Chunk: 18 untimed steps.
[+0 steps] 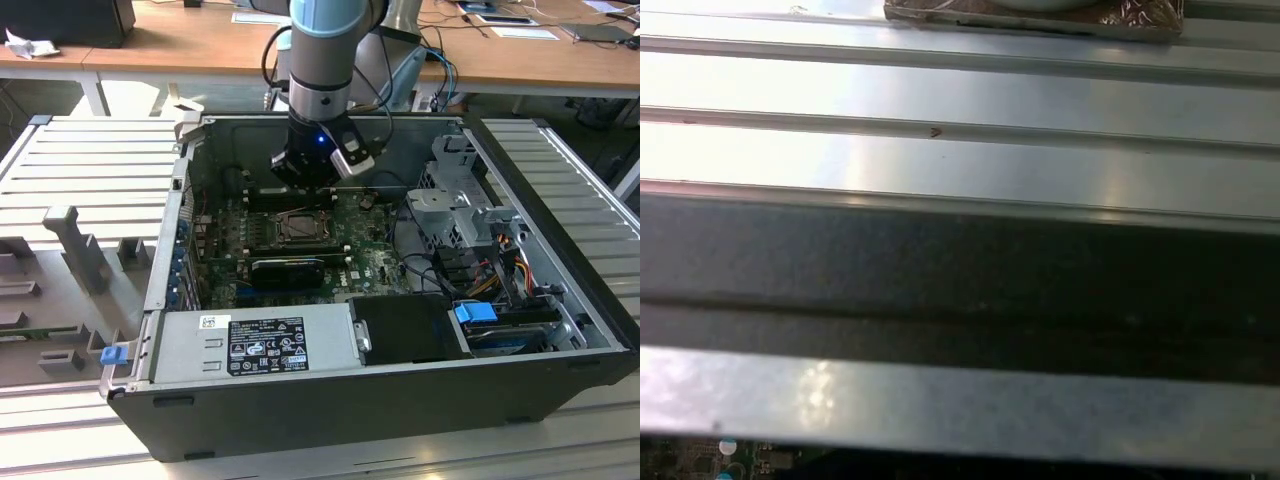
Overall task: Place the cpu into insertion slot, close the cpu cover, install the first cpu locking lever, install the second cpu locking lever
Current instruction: 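Install the first cpu locking lever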
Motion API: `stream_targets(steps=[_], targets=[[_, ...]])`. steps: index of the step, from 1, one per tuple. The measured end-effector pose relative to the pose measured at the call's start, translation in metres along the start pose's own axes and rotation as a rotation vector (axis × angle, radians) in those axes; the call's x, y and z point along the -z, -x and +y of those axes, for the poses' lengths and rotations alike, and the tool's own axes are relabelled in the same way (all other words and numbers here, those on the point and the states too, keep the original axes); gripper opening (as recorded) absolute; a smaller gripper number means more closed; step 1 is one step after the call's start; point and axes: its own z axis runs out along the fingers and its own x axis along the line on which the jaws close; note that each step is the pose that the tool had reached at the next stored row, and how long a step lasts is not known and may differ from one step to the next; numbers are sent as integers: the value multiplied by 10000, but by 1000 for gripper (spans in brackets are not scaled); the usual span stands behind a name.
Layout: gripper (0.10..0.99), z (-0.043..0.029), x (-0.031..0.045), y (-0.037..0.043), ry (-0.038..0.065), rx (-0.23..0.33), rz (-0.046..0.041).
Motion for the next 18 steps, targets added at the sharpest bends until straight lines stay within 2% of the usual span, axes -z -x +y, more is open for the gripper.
stream_targets(steps=[6, 18], targets=[[106, 0, -22, 22, 1, 224, 22], [106, 0, -73, 22, -9, 215, 25]])
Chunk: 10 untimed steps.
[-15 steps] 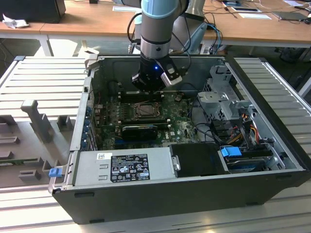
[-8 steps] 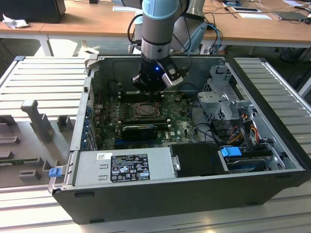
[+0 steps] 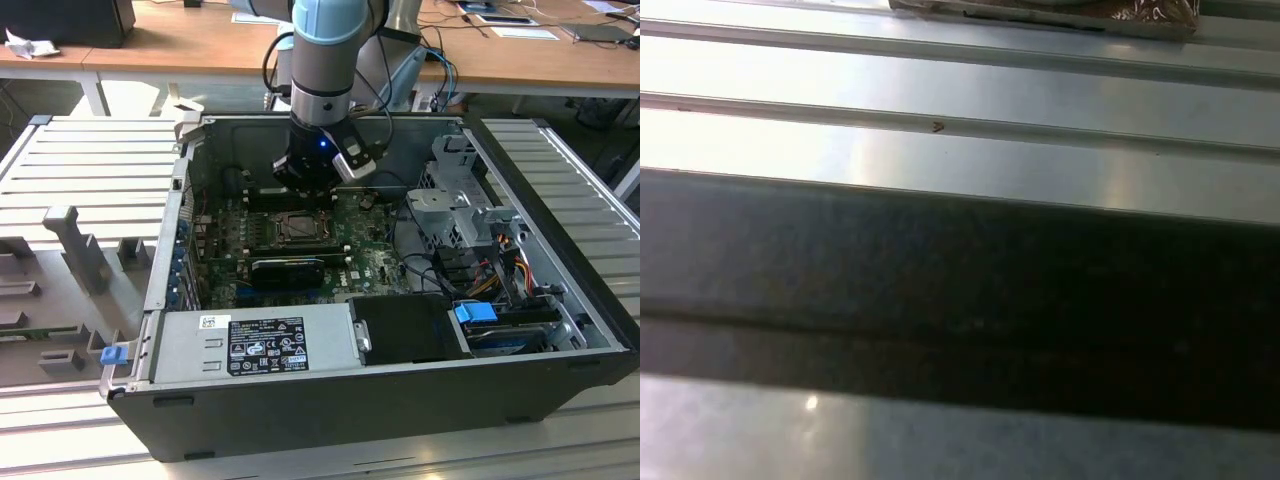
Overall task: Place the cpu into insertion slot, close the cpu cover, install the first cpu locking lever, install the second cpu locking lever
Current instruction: 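Install the first cpu locking lever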
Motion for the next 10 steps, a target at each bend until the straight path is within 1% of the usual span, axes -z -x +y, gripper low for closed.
stream_targets(steps=[5, 7, 9, 10], targets=[[106, 0, -5, 0, -87, 0, 5], [106, 0, -7, 0, -141, 1, 11], [106, -1, -17, 0, -219, 0, 18], [106, -1, -23, 1, -229, 0, 15]])
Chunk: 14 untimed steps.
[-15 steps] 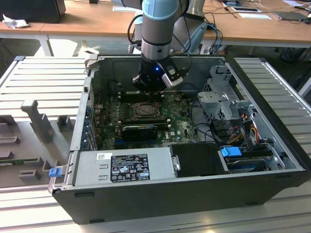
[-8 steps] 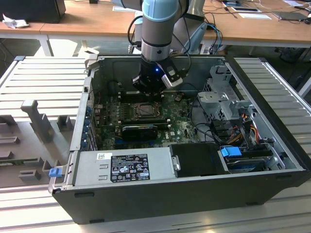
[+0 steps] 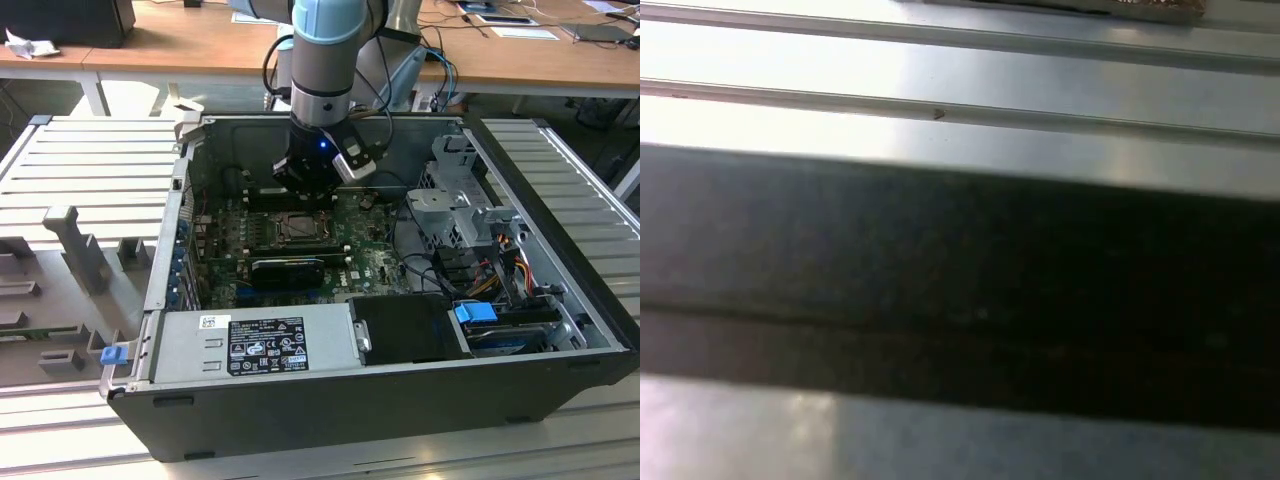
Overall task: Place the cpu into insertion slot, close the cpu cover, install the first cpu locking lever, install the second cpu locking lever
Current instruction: 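Install the first cpu locking lever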
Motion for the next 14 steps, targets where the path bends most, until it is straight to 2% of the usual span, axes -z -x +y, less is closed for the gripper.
stream_targets(steps=[3, 9, 14], targets=[[106, -2, -12, -1, -16, -1, 4], [106, -2, -15, -1, 67, -1, -4], [106, 0, 5, 0, 68, 0, -5]])
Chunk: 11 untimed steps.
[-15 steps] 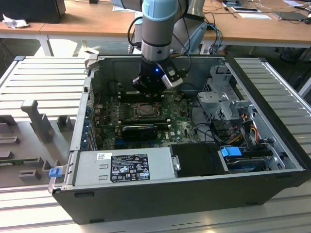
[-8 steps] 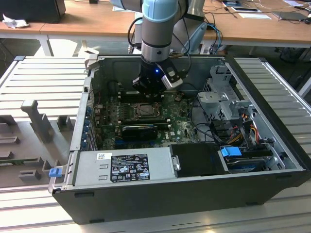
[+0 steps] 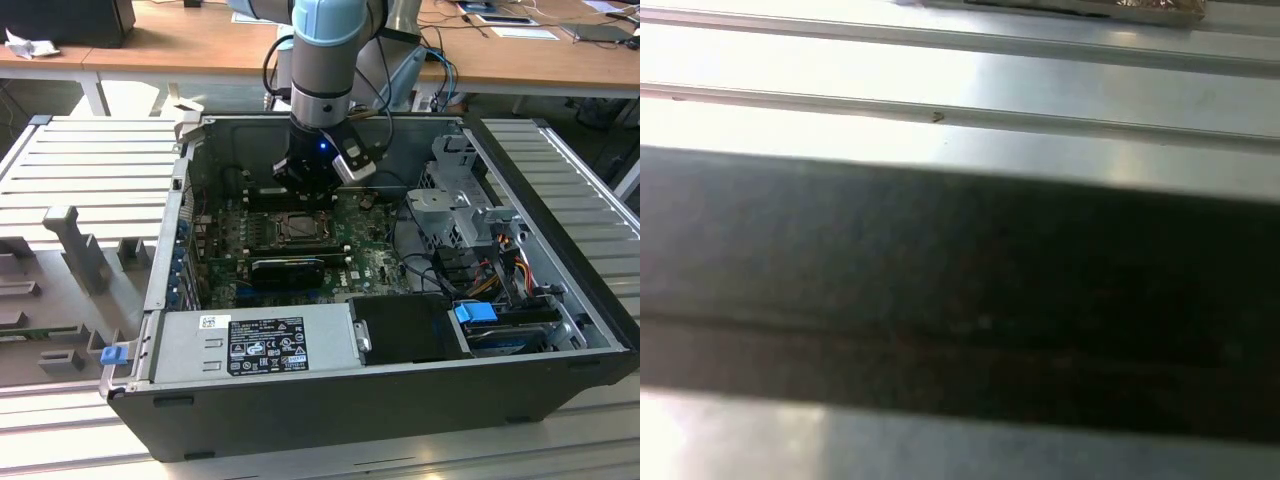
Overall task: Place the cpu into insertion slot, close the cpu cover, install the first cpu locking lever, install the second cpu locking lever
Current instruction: 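Install the first cpu locking lever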
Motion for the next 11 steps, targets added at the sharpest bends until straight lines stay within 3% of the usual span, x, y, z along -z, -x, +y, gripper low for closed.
stream_targets(steps=[5, 11], targets=[[106, 6, 70, 0, -27, -1, 4], [106, -29, 78, -3, -27, -1, 3]])
